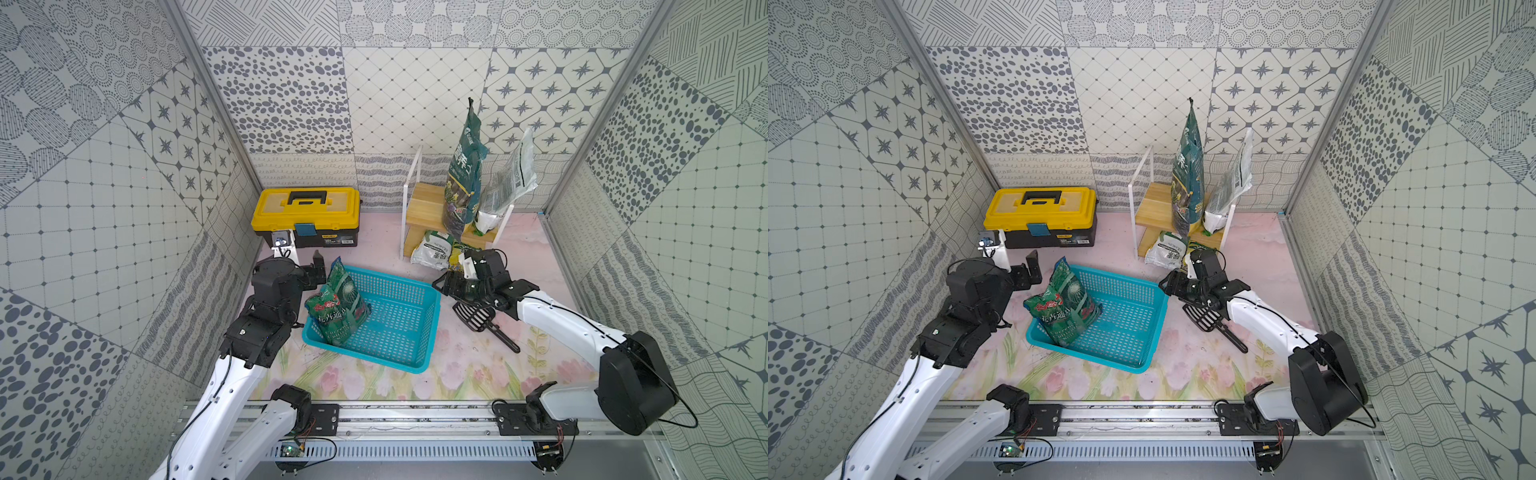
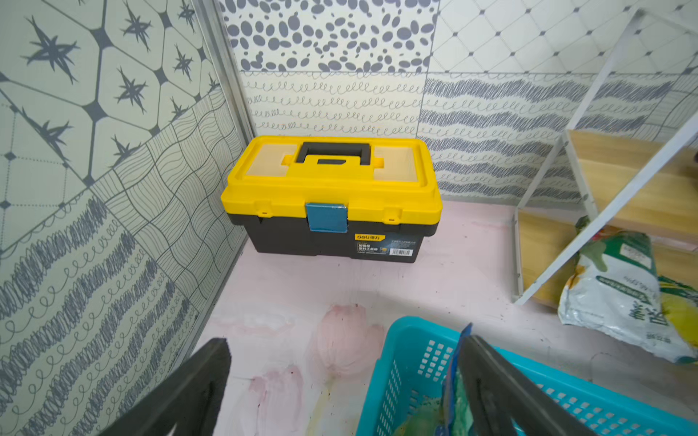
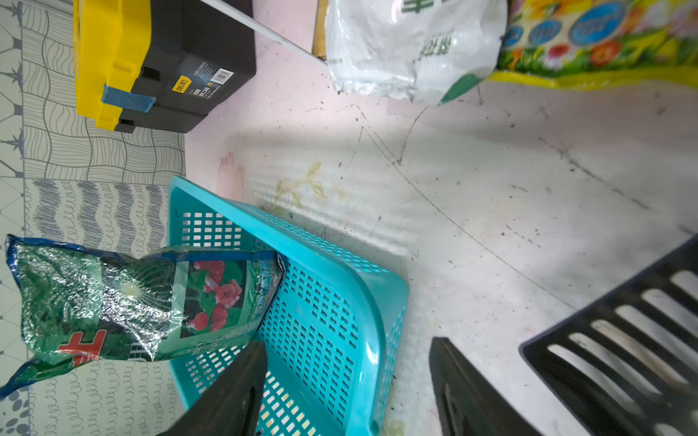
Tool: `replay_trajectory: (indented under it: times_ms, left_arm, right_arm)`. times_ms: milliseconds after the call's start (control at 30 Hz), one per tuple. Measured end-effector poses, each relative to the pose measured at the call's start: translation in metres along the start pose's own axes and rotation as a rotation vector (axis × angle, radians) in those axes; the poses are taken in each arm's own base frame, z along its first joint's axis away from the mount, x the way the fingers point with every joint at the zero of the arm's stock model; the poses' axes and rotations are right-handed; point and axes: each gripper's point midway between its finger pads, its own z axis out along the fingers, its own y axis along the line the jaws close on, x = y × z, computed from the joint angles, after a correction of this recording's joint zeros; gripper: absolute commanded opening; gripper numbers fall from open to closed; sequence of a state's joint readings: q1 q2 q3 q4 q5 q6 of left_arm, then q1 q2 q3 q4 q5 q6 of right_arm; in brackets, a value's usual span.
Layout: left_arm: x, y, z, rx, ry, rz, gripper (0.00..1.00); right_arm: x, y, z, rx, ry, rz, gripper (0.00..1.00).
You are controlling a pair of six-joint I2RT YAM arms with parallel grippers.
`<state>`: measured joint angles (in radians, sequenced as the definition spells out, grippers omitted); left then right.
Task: Take down the fertilizer bag from the shelf
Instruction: Pick up the fertilizer bag from the shelf.
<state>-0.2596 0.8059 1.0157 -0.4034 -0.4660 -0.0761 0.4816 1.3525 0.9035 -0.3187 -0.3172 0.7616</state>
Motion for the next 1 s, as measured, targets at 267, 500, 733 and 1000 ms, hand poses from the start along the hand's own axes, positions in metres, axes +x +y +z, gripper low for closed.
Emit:
replay_trajectory:
  times_ms: [267, 500, 733, 1000]
  left_arm:
    - [-0.050, -0.043, -0.005, 0.238, -0.037, -0.059, 1.00]
    - [-0.067, -0.085, -0.010, 0.461, 0.000, -0.134, 1.00]
    - [-0.050, -0.157, -0.026, 0.694, 0.117, -0.127, 1.00]
    - [0.006, -0.203, -0.045, 0.812, 0.276, -0.122, 1.00]
  right_arm:
    - [-0.051, 0.050, -0.076, 0.030, -0.184, -0.218, 0.79]
    - [-0.101, 0.093, -0.137, 0.065, -0.373, -0.371, 0.84]
    - [-0.162, 0.130, -0.175, 0.141, -0.572, -0.481, 0.84]
    - [-0.214, 0.142, -0.164, 0.200, -0.702, -0.525, 0.79]
